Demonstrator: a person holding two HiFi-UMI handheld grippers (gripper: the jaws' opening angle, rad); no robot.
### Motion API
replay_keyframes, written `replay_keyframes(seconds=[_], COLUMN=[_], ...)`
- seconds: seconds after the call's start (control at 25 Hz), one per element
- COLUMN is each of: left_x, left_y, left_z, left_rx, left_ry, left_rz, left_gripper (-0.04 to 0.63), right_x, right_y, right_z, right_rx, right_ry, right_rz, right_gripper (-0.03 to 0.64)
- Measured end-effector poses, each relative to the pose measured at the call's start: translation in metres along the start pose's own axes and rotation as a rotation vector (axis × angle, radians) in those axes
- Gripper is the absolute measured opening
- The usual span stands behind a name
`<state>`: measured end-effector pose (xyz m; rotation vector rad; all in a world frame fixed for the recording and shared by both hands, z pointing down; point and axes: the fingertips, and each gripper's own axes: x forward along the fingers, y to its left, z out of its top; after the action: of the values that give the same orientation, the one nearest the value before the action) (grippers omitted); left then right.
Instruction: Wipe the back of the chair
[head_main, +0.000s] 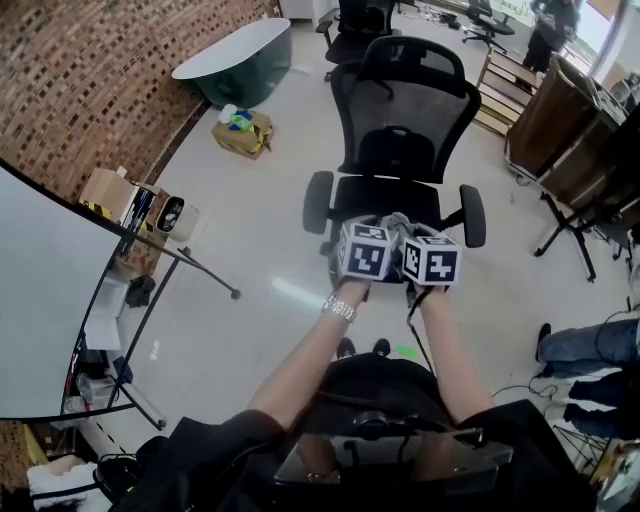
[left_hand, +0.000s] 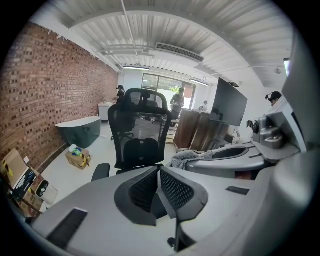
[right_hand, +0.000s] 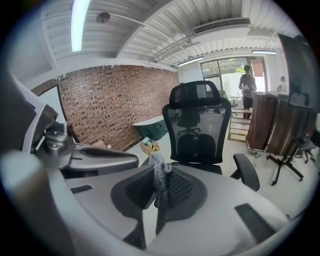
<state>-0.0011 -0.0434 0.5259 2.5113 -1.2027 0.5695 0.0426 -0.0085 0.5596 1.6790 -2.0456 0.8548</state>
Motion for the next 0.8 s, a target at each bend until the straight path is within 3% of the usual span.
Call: replay_keyframes(seconds=[0.52, 0.8], left_x=[0.013, 0.017], left_y=[-0.017, -0.019], left_z=[0.024, 0.014], left_rx=[0.024, 0.026], left_ry=[-0.026, -0.002], left_rz=[0.022, 0.018], left_gripper=[0.025, 0.025], right_x=[-0.001, 0.000], right_y=[-0.022, -0.019], right_z=[0.007, 0.005], right_rx=[0.008, 0.011], right_ry=[0.000, 0.008], right_rz=[0.039, 0.062], right_gripper=[0.041, 0.041])
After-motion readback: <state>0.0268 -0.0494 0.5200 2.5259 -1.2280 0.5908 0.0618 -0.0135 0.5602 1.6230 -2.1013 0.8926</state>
